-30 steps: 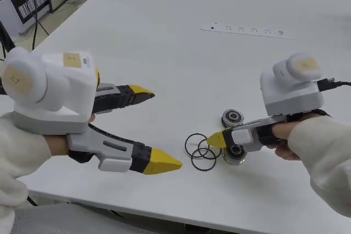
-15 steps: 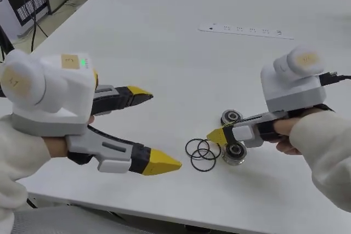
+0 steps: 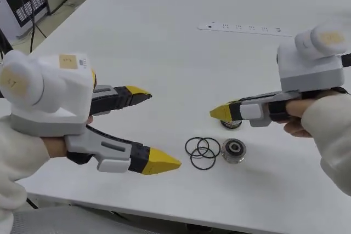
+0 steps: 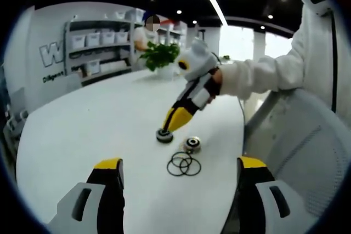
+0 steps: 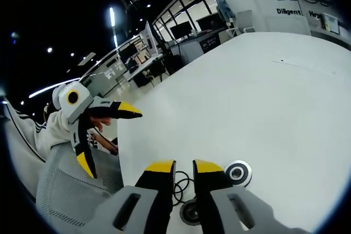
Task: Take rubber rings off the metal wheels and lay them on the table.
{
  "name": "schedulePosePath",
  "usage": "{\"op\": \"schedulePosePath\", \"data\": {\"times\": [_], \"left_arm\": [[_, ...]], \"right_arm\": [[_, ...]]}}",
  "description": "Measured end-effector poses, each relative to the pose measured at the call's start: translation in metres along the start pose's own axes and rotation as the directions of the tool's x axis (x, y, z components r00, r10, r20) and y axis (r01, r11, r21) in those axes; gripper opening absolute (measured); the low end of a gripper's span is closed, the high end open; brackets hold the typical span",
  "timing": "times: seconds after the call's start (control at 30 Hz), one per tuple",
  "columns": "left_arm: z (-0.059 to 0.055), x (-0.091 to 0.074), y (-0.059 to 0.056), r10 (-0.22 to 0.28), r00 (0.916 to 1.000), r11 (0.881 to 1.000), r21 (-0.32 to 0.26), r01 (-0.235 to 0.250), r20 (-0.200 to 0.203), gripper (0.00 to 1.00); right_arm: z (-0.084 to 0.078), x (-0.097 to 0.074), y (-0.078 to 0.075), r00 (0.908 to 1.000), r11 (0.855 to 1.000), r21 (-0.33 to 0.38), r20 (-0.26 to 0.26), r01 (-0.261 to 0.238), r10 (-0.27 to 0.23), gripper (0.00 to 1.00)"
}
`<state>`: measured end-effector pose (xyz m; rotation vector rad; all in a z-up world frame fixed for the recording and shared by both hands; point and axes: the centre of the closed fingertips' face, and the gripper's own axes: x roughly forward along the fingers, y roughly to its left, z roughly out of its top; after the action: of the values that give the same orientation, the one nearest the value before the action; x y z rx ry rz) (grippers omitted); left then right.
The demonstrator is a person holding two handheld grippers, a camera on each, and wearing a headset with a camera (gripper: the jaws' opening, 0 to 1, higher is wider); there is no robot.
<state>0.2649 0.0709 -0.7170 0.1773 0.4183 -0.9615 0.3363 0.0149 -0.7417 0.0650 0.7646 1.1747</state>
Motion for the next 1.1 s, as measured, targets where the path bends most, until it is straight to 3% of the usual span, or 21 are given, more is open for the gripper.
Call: {"op": "schedulePosePath", "data": {"times": [0.2,0.4,0.73,0.9,1.1], "left_arm": [[0.003,0.0,0.003,0.006,1.0,1.0,0.0,-0.006,0.003,0.86],[0.015,0.0,0.006,0.002,0.9999,1.0,0.009,-0.002,0.017,0.87],[0.041,0.002,0.019,-0.004,0.9995,0.999,0.051,0.002,0.032,0.87],[0.061,0.008,0.03,0.003,0.9991,0.996,0.089,-0.007,0.041,0.86],[0.08,0.019,0.036,-0.01,0.9987,0.991,0.136,0.004,0.049,0.82]], "right_arm": [[0.021,-0.014,-0.006,0.9963,1.0,-0.002,0.085,0.012,-0.011,0.11],[0.032,-0.026,-0.015,0.9899,1.0,0.006,0.139,0.03,-0.03,0.11],[0.023,-0.033,-0.033,0.9895,0.996,-0.008,0.118,0.085,-0.083,0.11],[0.018,-0.038,-0.044,0.9882,0.994,-0.003,0.111,0.107,-0.106,0.12],[0.012,-0.041,-0.054,0.9869,0.993,0.012,0.11,0.117,-0.118,0.12]]}}
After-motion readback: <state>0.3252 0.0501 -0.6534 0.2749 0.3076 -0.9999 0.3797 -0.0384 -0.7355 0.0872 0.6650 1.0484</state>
